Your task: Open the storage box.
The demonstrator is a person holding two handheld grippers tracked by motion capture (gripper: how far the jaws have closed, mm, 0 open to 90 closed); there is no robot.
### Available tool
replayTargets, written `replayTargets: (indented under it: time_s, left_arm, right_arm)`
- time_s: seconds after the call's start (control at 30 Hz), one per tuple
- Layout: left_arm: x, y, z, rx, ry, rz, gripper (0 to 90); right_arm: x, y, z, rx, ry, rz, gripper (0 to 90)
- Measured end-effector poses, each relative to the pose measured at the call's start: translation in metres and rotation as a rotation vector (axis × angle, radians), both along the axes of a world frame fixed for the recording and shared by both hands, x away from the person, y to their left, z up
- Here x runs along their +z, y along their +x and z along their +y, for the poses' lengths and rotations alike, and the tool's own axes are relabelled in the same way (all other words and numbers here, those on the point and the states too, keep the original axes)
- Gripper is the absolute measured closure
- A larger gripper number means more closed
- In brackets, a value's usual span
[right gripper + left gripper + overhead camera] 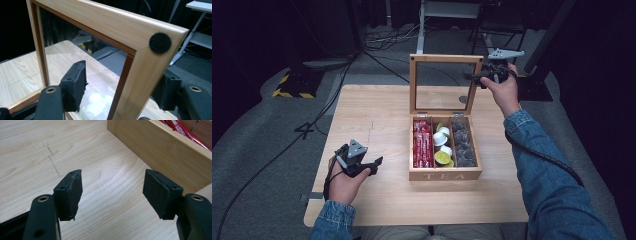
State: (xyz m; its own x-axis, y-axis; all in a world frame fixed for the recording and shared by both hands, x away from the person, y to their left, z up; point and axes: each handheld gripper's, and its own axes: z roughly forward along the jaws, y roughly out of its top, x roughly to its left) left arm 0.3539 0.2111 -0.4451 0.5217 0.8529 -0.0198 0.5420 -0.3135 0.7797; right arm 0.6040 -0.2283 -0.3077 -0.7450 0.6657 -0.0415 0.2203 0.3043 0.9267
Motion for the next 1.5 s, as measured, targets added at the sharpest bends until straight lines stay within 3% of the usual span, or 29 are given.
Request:
replayTargets:
  time_s: [0.47, 0.87, 1.23, 1.5]
  left_arm:
    - [-0.003, 0.002, 0.003, 0.01, 0.001, 0.013, 32.2]
    - [-0.004, 0.004, 0.002, 0.006, -0.002, 0.018, 32.1]
    - [-0.004, 0.012, 0.001, -0.009, -0.015, 0.028, 32.2]
    - [0.005, 0.025, 0.001, -0.019, -0.013, 0.023, 31.7]
  right_arm:
    - [-0.017, 0.023, 0.004, -0.07, 0.0, 0.06, 27.2]
    - [-0.02, 0.025, 0.002, -0.106, 0.003, 0.075, 27.4]
    - [-0.012, 0.01, -0.015, -0.125, 0.015, 0.063, 26.2]
    - [-0.002, -0.02, -0.027, -0.104, 0.024, 0.076, 27.9]
